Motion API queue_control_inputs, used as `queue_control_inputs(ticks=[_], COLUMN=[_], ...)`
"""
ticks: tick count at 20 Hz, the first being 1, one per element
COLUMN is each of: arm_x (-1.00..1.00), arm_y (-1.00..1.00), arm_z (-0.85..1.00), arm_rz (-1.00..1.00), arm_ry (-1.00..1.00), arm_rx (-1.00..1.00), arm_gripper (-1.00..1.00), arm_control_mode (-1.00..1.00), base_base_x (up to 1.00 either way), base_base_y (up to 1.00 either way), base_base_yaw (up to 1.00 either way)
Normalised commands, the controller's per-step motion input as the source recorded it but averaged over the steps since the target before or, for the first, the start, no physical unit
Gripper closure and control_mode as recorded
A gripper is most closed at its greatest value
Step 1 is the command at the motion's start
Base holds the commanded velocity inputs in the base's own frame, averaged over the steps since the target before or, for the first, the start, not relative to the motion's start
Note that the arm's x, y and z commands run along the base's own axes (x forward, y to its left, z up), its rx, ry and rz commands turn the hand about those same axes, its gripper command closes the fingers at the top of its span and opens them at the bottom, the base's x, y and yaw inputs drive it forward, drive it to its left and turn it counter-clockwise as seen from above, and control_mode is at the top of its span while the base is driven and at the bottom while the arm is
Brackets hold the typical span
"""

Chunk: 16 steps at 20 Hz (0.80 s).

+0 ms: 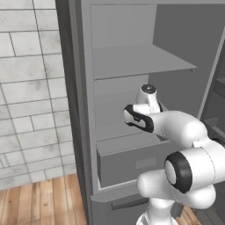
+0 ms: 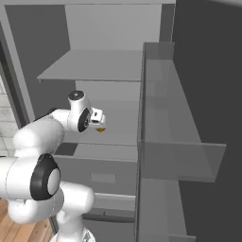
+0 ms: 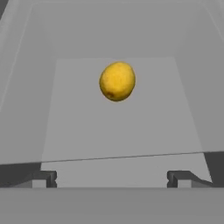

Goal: Gather the lemon and lime from the fridge and place them on a tray on the dining counter. Then gather the steak and chicken drumstick from the fridge and place them on the other tray.

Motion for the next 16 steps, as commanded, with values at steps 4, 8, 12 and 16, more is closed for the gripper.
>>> queue_control_inputs(ticks=[4,8,12,16], arm_x=[0.54,0.52,0.44,0.47], arm_y=[0.0,0.0,0.0,0.0], arm_z=[-0.22,-0.22,-0.24,-0.26], arm_rz=[-0.02,-0.02,-0.01,-0.01], arm_ry=[0.02,0.03,0.02,0.03], arm_rx=[0.0,0.0,0.0,0.0], arm_gripper=[-1.0,-1.0,-1.0,-1.0], arm_control_mode=[-1.0,-1.0,-1.0,-1.0], base_base_x=[0.0,0.0,0.0,0.0], base_base_y=[0.0,0.0,0.0,0.0], base_base_yaw=[0.0,0.0,0.0,0.0])
